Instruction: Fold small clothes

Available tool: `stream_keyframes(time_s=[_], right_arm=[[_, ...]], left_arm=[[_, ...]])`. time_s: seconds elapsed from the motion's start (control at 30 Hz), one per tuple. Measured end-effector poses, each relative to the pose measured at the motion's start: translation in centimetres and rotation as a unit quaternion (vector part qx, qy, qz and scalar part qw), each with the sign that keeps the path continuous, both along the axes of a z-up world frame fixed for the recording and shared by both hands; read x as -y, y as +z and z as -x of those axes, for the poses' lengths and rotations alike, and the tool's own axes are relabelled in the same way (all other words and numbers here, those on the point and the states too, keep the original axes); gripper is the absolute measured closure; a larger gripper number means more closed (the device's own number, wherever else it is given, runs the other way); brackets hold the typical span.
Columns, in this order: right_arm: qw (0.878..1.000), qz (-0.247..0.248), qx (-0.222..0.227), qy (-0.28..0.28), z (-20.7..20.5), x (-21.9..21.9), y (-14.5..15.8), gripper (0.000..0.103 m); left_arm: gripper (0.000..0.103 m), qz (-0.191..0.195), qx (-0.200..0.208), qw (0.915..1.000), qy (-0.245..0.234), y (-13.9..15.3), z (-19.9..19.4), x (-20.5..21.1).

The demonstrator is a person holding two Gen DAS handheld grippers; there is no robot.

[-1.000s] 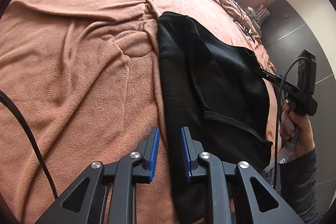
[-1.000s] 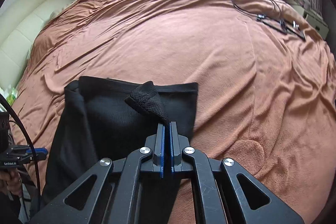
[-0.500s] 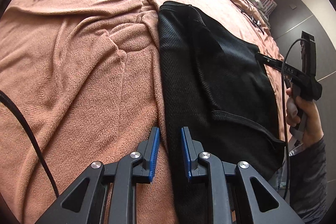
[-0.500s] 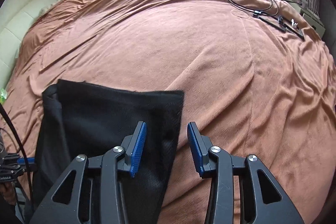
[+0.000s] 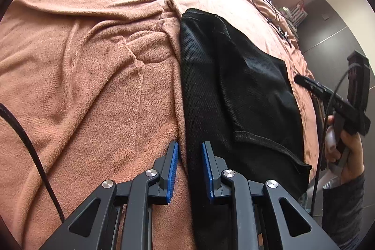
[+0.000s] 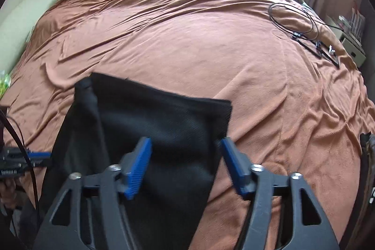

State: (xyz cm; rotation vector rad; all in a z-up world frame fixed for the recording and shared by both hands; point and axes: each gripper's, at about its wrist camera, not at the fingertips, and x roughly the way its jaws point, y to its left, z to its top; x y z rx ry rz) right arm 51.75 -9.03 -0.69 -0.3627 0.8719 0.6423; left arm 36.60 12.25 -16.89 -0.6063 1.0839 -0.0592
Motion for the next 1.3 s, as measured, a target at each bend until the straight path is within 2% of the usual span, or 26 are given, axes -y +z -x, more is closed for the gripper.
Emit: stream_keyframes(time_s=[0.17,0.5,0.83,0.9,1.3], right_arm=[[0.999,0.034,0.008,0.035,3.5,-0.9,-0.6,0.024],[0.992,0.077,0.019,0.095,8.0,-2.8,-1.5,0.022],[0.976,0.15,0.033,0.154,10.4,-5.2,-3.9,0.022],[0.975,0.163,0.038,0.144,9.8,-5.6,-4.3,0.022],[0.986,0.146,0.059,0.055,5.1,-5.9,-4.4,0.024]], left_arm=[[0.081,0.01,0.004,0.9999,-0.003,-0.2,0.4,-0.5],[0.081,0.031,0.013,0.9994,-0.009,-0.4,0.7,-1.5],[0.081,0.049,0.016,0.9986,-0.011,-0.9,1.0,-2.3],[0.081,0.052,0.017,0.9984,-0.011,-0.9,1.1,-2.5],[0.081,0.06,0.012,0.998,-0.014,-0.9,1.2,-3.2]])
